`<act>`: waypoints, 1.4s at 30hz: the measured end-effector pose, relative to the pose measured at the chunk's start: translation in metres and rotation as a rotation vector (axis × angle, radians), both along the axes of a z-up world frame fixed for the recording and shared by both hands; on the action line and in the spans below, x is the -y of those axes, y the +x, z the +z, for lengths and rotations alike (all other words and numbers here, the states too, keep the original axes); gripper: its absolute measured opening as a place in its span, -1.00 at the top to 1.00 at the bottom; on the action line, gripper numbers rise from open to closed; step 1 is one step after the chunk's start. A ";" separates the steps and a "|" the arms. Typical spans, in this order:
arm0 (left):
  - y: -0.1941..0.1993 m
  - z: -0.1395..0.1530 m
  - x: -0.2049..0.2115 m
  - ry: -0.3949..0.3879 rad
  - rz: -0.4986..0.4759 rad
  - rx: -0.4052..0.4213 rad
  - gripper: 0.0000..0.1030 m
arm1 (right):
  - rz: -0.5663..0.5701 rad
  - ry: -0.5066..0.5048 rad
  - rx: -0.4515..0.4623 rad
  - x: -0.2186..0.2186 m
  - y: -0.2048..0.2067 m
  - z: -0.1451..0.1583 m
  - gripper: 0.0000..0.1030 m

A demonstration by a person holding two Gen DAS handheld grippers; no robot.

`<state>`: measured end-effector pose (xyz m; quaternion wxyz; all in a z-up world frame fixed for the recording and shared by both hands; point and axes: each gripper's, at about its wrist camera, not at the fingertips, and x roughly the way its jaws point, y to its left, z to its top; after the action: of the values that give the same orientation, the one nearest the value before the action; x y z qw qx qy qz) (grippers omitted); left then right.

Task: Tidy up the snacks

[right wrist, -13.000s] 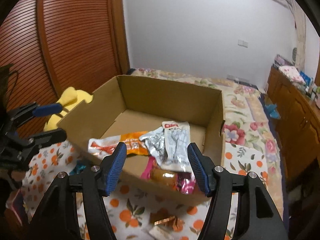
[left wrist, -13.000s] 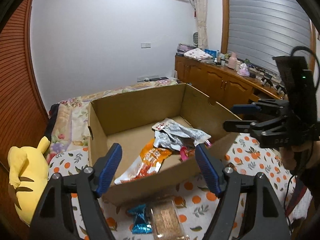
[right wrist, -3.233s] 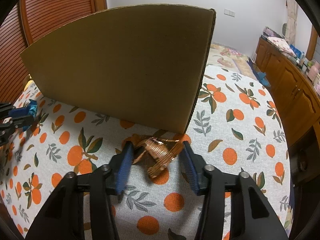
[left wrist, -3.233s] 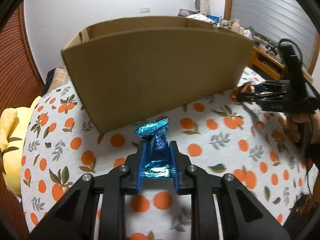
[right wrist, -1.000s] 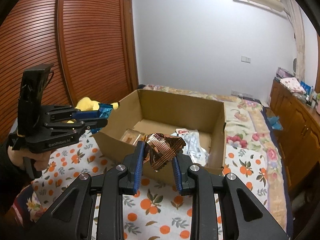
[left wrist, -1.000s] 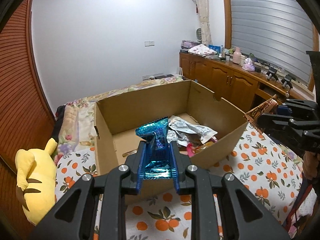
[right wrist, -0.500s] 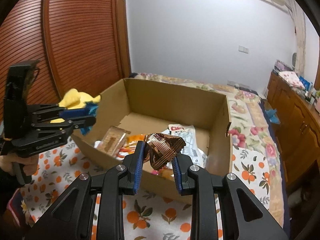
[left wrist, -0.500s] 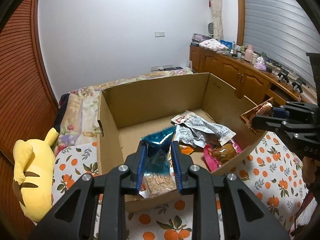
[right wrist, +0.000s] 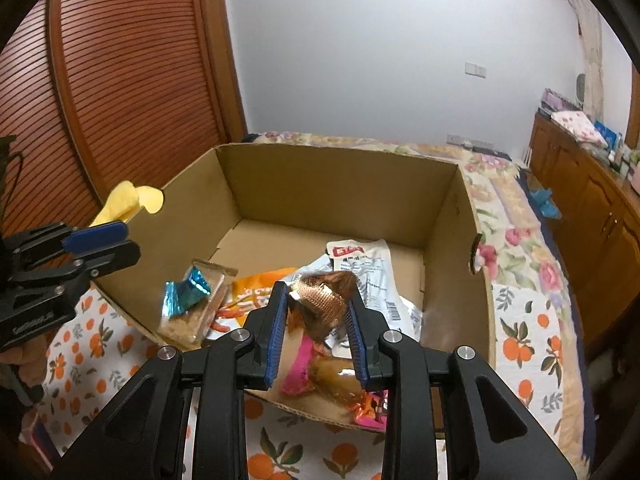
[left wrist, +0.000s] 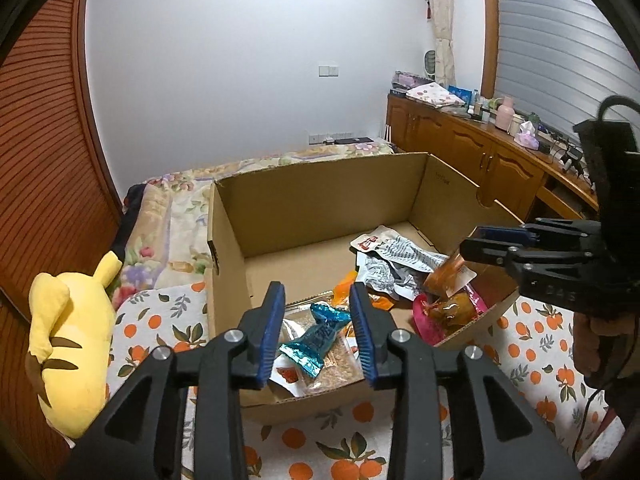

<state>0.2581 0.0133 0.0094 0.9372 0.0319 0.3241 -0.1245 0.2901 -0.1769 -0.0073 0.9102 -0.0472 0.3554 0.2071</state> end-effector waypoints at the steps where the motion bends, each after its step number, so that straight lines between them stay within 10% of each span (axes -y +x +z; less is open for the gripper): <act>1: -0.001 0.001 0.000 0.002 -0.003 0.003 0.33 | -0.001 0.001 -0.002 -0.001 0.000 -0.001 0.46; 29: -0.080 0.012 0.009 -0.025 0.009 0.112 -0.28 | -0.028 0.042 0.156 0.002 -0.095 0.029 0.21; 42: -0.104 0.003 0.014 -0.014 0.051 0.142 -0.83 | -0.087 0.026 0.210 0.003 -0.122 0.018 -0.53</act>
<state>0.1542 -0.0011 0.0121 0.9609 0.0259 0.2569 -0.1004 0.1676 -0.1797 0.0110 0.9512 -0.0412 0.2570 0.1658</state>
